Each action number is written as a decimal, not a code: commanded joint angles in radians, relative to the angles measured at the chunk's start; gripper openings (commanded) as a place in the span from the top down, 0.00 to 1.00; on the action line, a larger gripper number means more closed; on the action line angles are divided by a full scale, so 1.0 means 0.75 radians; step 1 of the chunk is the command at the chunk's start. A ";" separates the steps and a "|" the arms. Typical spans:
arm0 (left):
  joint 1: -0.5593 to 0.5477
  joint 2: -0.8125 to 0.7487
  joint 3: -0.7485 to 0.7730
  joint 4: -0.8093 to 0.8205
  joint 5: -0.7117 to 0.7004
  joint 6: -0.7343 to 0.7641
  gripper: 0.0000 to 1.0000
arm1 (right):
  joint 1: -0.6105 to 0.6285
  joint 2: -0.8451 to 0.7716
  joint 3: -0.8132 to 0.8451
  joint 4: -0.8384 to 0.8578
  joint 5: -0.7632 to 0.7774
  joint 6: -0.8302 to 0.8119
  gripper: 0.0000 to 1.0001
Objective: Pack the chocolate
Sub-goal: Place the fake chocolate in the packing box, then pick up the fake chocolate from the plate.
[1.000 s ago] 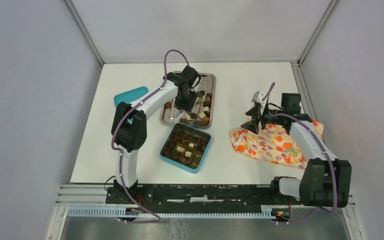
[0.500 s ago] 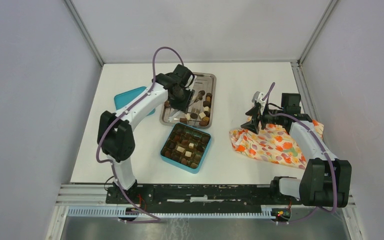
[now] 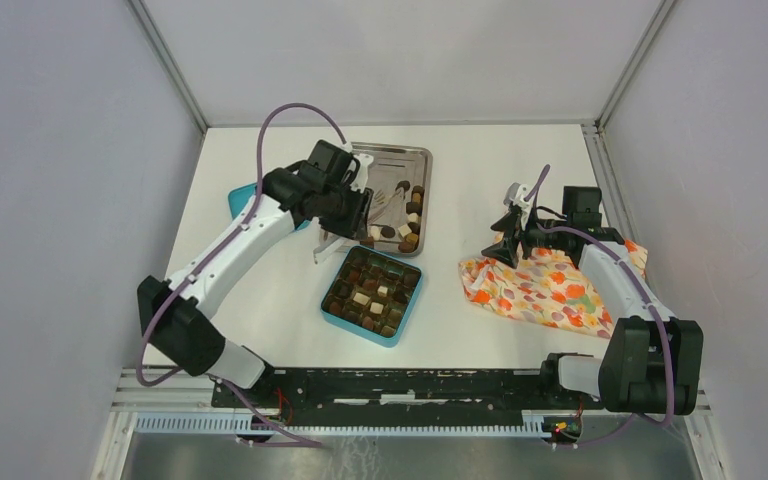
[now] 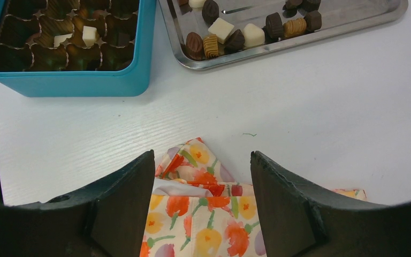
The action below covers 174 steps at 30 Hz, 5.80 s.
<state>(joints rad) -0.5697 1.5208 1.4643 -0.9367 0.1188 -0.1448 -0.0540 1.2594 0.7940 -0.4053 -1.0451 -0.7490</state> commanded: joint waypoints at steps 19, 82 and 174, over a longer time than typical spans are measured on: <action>-0.081 -0.519 -0.345 -0.253 0.303 -0.108 0.96 | 0.004 0.003 0.019 0.015 -0.004 -0.016 0.28; -0.419 -0.493 -0.551 -0.208 0.167 -0.250 0.52 | 0.017 0.004 0.021 0.011 0.003 -0.018 0.28; -0.029 0.795 0.616 -0.004 -0.292 0.073 0.53 | 0.017 0.000 0.036 -0.018 0.013 -0.046 0.28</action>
<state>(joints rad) -0.5957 2.1006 1.8565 -0.9241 -0.0776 -0.1303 -0.0456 1.2598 0.7940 -0.4191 -1.0344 -0.7662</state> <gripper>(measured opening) 0.472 0.717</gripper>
